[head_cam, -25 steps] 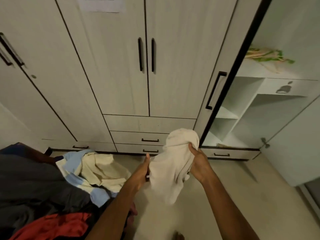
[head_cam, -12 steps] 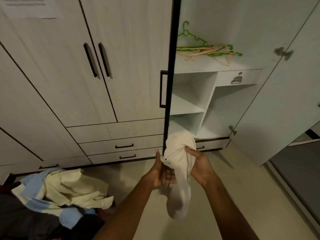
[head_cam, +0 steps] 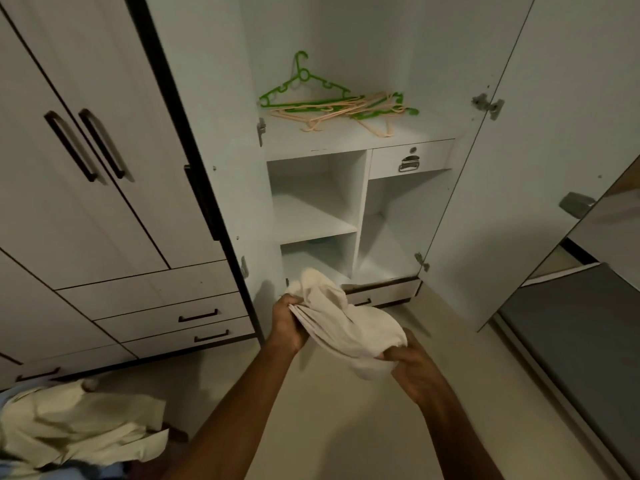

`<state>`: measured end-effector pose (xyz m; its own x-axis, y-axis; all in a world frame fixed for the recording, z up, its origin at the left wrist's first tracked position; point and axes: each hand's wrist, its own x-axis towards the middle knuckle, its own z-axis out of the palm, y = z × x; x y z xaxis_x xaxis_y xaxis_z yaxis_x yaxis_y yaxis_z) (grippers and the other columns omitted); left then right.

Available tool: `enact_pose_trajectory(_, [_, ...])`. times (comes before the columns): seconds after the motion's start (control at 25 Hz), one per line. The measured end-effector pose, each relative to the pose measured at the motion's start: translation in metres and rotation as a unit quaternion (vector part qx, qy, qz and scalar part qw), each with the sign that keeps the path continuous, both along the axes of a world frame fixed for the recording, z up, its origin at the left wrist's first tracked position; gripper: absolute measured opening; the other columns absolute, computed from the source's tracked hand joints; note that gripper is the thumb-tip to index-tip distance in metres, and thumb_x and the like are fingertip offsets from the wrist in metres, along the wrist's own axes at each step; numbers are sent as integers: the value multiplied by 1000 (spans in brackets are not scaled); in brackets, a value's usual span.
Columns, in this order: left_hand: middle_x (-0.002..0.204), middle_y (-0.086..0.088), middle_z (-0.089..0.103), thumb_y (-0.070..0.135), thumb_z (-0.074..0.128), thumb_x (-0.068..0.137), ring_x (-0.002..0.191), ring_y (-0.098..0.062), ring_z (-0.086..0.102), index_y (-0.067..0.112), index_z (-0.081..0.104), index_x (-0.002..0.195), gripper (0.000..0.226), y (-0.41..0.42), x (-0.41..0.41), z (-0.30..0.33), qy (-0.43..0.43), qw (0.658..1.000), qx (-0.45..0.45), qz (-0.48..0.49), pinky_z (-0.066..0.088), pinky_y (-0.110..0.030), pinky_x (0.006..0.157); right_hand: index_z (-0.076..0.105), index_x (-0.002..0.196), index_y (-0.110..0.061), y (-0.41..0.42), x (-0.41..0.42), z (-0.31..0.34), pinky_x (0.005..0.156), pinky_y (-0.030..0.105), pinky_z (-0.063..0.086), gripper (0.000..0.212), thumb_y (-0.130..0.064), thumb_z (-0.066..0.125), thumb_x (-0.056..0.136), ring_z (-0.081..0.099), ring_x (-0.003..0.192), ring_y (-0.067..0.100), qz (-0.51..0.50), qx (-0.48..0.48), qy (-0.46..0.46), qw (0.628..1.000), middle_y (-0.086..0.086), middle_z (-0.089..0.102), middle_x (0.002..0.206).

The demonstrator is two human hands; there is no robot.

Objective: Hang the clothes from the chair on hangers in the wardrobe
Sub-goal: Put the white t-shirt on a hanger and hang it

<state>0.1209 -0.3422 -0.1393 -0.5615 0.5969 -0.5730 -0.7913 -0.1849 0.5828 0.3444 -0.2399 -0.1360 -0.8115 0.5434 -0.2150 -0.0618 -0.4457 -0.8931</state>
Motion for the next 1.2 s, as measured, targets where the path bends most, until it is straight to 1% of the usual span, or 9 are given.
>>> enact_pose_trajectory(0.16, [101, -17, 72, 11, 47, 80, 95, -38, 68, 7, 69, 107, 35, 36, -4, 12, -2, 998, 49, 36, 51, -52, 100, 64, 128, 0, 44, 24, -11, 93, 51, 54, 82, -7, 83, 49, 62, 120, 43, 61, 22, -19, 998, 26, 65, 129])
enact_pose_trajectory(0.32, [100, -16, 74, 15, 42, 85, 87, -36, 73, 9, 69, 104, 33, 73, -16, 27, -6, 994, 81, 71, 58, -45, 84, 78, 106, -1, 76, 18, -2, 76, 42, 62, 73, -22, 98, 39, 72, 101, 36, 36, -94, 17, 995, 24, 72, 116])
enact_pose_trajectory(0.4, [104, -17, 73, 17, 40, 87, 89, -36, 72, 9, 69, 110, 38, 93, -26, 32, -21, 990, 104, 93, 59, -43, 82, 69, 113, 8, 94, 5, -1, 85, 47, 57, 80, -47, 92, 60, 68, 107, 42, 4, -174, 2, 985, 27, 69, 118])
enact_pose_trajectory(0.48, [99, -15, 74, 18, 37, 92, 84, -33, 74, 10, 69, 112, 38, 120, -37, 34, -28, 985, 131, 110, 62, -39, 74, 64, 114, 6, 114, -17, -3, 87, 45, 52, 65, -55, 65, 90, 64, 102, 40, 3, -143, -95, 985, 24, 67, 114])
enact_pose_trajectory(0.6, [94, -9, 76, 20, 36, 97, 79, -28, 75, 14, 70, 110, 37, 168, -59, 39, -33, 981, 157, 112, 59, -33, 73, 78, 108, -10, 134, -69, 9, 87, 44, 56, 35, -41, 65, 96, 71, 100, 31, 33, -48, -185, 981, 15, 74, 115])
enact_pose_trajectory(0.72, [99, -9, 74, 25, 42, 96, 84, -28, 73, 15, 69, 116, 36, 211, -84, 45, -26, 980, 167, 105, 55, -35, 82, 75, 112, -2, 153, -115, 29, 90, 39, 57, 21, -14, 68, 95, 72, 100, 28, 93, -90, -112, 985, 19, 73, 114])
enact_pose_trajectory(0.8, [98, -9, 73, 28, 44, 95, 84, -28, 71, 15, 70, 113, 33, 232, -106, 47, -8, 983, 159, 96, 56, -35, 80, 73, 117, -8, 182, -132, 31, 91, 34, 55, 28, -5, 72, 89, 71, 102, 23, 128, 8, -130, 983, 12, 73, 116])
enact_pose_trajectory(0.96, [105, -11, 71, 30, 50, 92, 93, -30, 68, 14, 70, 114, 33, 261, -149, 54, 13, 985, 154, 79, 55, -40, 87, 60, 137, -14, 229, -142, 40, 102, 34, 50, 75, 10, 76, 67, 61, 125, 20, 220, 135, -105, 960, 2, 67, 131])
enact_pose_trajectory(1.2, [106, -13, 72, 35, 51, 92, 95, -32, 68, 14, 65, 122, 39, 293, -162, 59, 19, 987, 156, 33, 56, -43, 87, 59, 134, 1, 262, -176, 43, 108, 50, 47, 62, 25, 65, 77, 59, 124, 41, 226, 97, -36, 969, 29, 61, 132])
